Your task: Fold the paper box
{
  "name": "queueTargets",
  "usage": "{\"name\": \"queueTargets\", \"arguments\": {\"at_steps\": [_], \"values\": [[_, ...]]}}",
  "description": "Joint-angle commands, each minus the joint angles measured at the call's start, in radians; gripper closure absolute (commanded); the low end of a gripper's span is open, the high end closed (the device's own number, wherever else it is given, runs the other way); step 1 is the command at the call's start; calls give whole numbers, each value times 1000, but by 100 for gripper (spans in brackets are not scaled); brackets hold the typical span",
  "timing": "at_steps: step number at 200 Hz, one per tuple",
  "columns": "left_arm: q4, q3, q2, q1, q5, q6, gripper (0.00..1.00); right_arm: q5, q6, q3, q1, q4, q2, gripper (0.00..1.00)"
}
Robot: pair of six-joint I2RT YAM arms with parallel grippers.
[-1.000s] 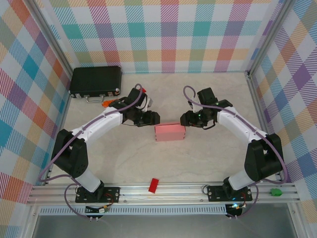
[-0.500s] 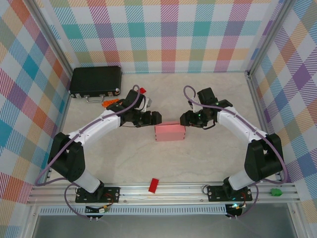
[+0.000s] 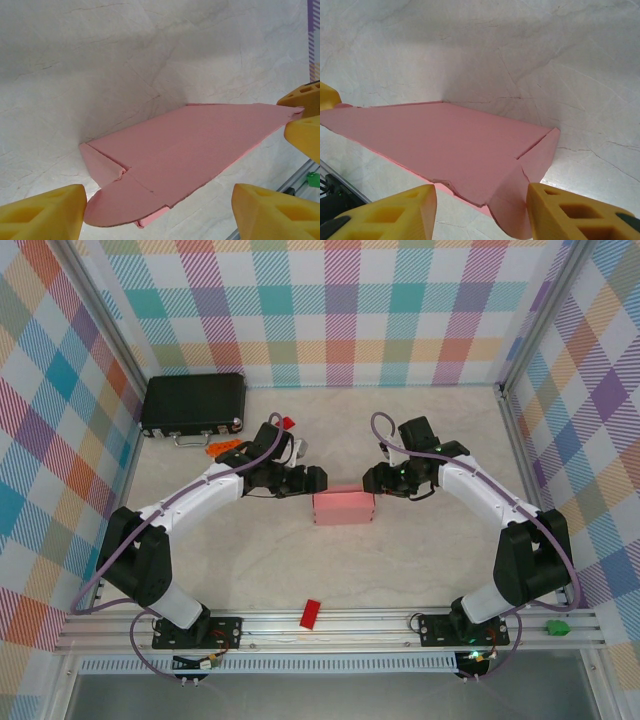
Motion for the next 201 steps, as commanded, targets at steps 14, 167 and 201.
{"name": "queueTargets", "arguments": {"at_steps": [14,167,201], "values": [[-22,22,-3,-9,44,-20,24,-38,14,14,6,15,-8,49],[58,4,0,-12,130,-119,26,-45,27,20,8,23,5,50],[49,7,16,-12,131,-107,29,-46,27,23,7,24,9,50]]}}
